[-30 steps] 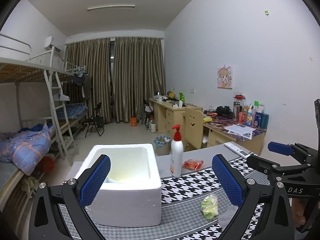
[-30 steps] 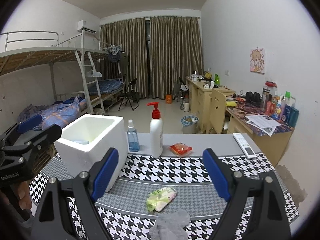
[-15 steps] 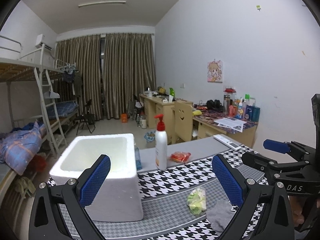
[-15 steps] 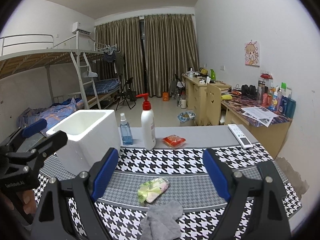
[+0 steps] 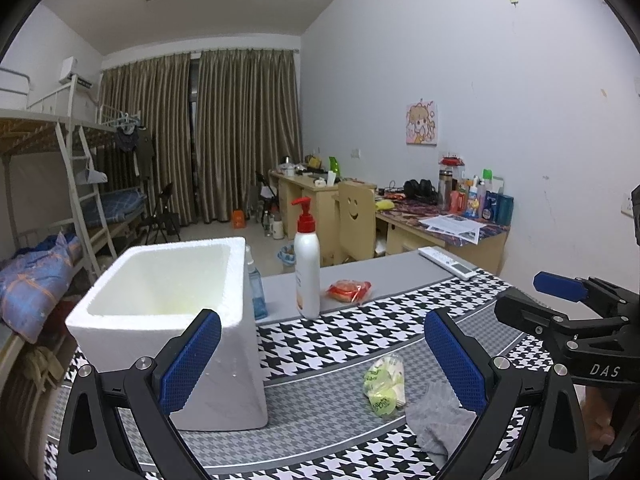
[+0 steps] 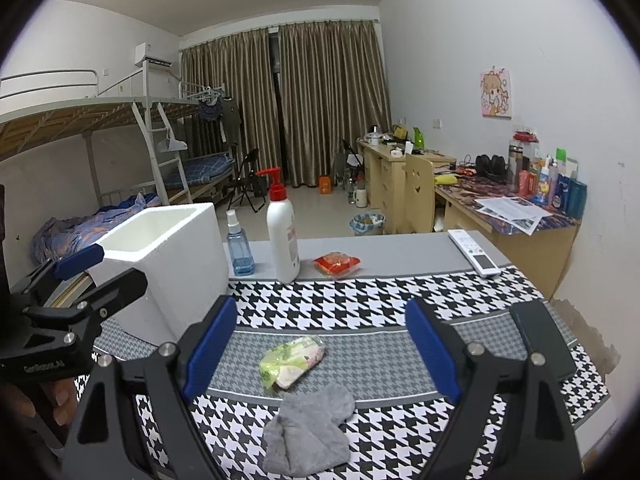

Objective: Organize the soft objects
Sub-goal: 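Move the left gripper toward the green tissue packet while the right gripper approaches the grey sock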

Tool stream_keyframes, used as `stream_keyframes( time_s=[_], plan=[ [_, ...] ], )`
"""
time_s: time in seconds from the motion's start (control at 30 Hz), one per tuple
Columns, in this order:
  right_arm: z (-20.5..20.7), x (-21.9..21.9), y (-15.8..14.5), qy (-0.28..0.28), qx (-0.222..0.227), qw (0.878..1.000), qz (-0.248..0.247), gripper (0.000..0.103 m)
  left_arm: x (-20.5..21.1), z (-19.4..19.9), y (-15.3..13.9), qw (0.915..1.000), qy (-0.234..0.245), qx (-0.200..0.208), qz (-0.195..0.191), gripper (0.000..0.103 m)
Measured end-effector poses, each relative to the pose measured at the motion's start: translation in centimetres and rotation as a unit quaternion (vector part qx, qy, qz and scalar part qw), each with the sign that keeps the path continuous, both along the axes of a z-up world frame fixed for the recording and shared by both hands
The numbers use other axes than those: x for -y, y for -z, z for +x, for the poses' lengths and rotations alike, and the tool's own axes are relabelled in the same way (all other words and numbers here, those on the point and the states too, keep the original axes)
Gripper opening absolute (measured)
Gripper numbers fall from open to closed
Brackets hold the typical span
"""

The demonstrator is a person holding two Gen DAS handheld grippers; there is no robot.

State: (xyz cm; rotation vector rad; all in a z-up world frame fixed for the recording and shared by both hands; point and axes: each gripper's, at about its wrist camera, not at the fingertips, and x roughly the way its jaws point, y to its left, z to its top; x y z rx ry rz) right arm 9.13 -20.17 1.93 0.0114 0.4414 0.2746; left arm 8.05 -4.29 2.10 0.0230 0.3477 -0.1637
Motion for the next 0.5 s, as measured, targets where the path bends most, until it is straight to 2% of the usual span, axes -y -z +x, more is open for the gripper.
stream_keyframes(
  time_s=[0.5],
  plan=[
    [0.0, 1.5, 2.3, 0.008, -0.022, 1.0, -0.006, 0.089, 2.1, 1.8, 2.3, 0.9988, 0.031, -0.034, 0.014, 0.102]
  ],
)
